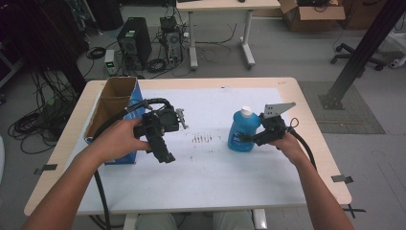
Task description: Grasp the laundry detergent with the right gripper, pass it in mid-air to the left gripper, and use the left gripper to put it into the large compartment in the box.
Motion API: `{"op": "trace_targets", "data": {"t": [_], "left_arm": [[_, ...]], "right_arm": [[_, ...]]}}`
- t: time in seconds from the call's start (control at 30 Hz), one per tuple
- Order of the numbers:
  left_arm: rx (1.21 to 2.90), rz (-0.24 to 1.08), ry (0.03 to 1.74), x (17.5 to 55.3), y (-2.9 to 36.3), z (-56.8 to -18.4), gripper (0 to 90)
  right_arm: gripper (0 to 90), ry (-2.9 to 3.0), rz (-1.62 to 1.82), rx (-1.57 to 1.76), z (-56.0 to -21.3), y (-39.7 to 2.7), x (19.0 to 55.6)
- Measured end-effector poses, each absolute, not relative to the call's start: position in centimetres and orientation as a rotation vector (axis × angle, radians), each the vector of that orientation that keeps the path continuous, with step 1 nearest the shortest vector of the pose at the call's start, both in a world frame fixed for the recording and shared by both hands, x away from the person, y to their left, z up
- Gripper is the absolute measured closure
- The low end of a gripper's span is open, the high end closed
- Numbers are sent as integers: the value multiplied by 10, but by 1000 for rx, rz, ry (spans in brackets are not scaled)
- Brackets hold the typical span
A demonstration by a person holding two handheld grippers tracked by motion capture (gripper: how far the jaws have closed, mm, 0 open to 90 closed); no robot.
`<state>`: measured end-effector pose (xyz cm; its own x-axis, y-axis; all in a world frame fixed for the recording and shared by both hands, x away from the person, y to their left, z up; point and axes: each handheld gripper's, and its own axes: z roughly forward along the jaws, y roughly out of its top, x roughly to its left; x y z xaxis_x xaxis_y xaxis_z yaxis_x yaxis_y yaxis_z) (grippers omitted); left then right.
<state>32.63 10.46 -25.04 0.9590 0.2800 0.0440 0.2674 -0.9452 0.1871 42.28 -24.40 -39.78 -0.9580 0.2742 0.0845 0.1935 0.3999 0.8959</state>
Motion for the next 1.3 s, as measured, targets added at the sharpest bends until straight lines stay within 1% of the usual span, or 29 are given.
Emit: {"op": "trace_targets", "data": {"t": [0.23, 0.27, 0.47, 0.67, 1.07, 1.3], "left_arm": [[2930, 104, 414, 326, 105, -251, 67], [2931, 104, 414, 326, 105, -251, 67], [2929, 105, 414, 326, 105, -251, 67], [2929, 107, 413, 326, 106, -251, 67], [2926, 109, 420, 327, 107, -251, 67], [2921, 119, 423, 328, 108, -249, 67]], "right_arm": [[286, 2559, 1627, 422, -398, -245, 424], [309, 2565, 1631, 412, -398, -245, 423], [336, 2568, 1636, 398, -399, -244, 423], [390, 2565, 1643, 385, -398, -244, 423], [419, 2557, 1655, 386, -398, -244, 423], [423, 2560, 1658, 381, -391, -247, 420]]}}
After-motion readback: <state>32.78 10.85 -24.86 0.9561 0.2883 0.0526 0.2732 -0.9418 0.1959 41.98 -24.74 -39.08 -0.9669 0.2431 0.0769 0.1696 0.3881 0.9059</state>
